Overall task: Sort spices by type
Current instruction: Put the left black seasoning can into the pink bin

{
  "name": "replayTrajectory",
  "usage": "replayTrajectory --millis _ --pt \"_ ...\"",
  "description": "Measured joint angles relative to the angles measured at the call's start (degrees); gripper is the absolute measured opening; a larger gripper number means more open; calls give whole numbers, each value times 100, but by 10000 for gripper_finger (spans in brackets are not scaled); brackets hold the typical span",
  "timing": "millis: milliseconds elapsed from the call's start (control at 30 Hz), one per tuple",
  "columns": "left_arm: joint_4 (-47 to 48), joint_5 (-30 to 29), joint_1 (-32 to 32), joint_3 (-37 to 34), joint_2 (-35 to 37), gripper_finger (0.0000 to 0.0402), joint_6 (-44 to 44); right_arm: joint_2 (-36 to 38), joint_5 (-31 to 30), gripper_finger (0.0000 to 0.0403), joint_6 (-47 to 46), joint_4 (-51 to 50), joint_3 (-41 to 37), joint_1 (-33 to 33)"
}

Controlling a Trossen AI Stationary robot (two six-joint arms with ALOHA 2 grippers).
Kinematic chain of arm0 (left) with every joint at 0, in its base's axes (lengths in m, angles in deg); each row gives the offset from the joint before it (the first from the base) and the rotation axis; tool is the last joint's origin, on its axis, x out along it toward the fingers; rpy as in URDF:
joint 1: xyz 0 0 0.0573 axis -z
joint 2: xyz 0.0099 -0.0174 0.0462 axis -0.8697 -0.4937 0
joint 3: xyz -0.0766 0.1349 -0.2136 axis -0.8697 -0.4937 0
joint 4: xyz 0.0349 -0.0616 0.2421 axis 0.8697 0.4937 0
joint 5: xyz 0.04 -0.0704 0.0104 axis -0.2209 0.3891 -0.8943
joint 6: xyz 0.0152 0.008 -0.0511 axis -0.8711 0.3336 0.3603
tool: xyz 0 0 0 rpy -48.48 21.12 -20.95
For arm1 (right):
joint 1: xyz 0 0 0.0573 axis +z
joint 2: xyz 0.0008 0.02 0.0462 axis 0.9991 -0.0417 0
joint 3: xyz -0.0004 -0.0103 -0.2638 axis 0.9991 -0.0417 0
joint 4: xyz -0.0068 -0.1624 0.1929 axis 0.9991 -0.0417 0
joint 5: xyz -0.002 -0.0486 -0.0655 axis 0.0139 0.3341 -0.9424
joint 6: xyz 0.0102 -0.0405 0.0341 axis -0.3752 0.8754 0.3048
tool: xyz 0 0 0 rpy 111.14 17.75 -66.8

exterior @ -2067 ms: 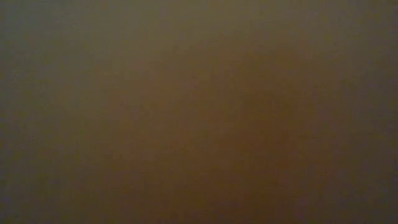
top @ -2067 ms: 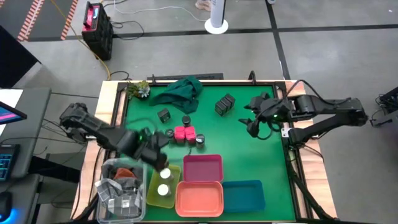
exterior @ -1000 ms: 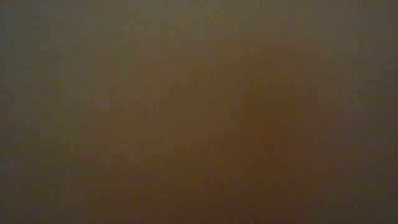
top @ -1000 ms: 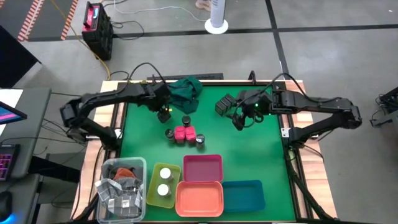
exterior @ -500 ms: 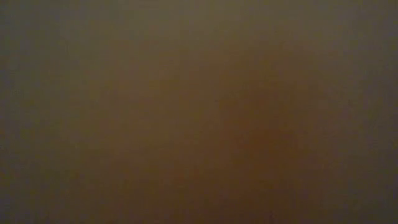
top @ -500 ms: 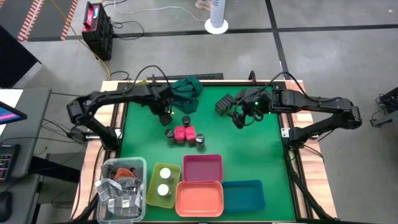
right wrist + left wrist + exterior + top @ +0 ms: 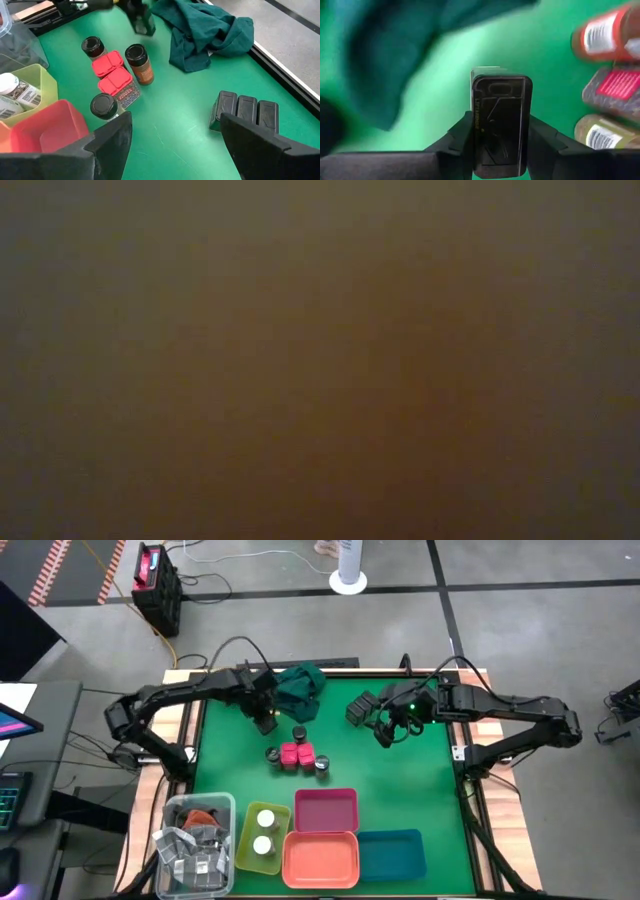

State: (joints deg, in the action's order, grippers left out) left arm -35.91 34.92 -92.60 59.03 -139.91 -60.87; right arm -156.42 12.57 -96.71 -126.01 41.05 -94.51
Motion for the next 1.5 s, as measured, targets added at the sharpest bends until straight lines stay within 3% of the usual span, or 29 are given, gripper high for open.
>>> replayTrajectory --millis 133,300,467,633,933,1233,1500 --pt "351 43 -111 473 336 116 -104 2 -2 324 37 -25 0 0" --pt "399 720 158 1173 797 132 173 128 -2 324 159 -413 32 -115" --pt "383 818 1212 1651 892 133 818 311 -7 324 254 -798 219 -451" --pt "128 757 2436 1696 779 131 1911 425 -8 324 249 -812 234 -805" --pt "-217 648 3810 1899 -186 132 3257 375 -9 324 344 -748 234 -843" --pt "10 766 4454 3007 -1562 132 2714 391 74 324 468 -1183 234 -689" --pt "239 637 4658 3138 -2309 133 2196 389 160 324 435 -1658 234 -27"
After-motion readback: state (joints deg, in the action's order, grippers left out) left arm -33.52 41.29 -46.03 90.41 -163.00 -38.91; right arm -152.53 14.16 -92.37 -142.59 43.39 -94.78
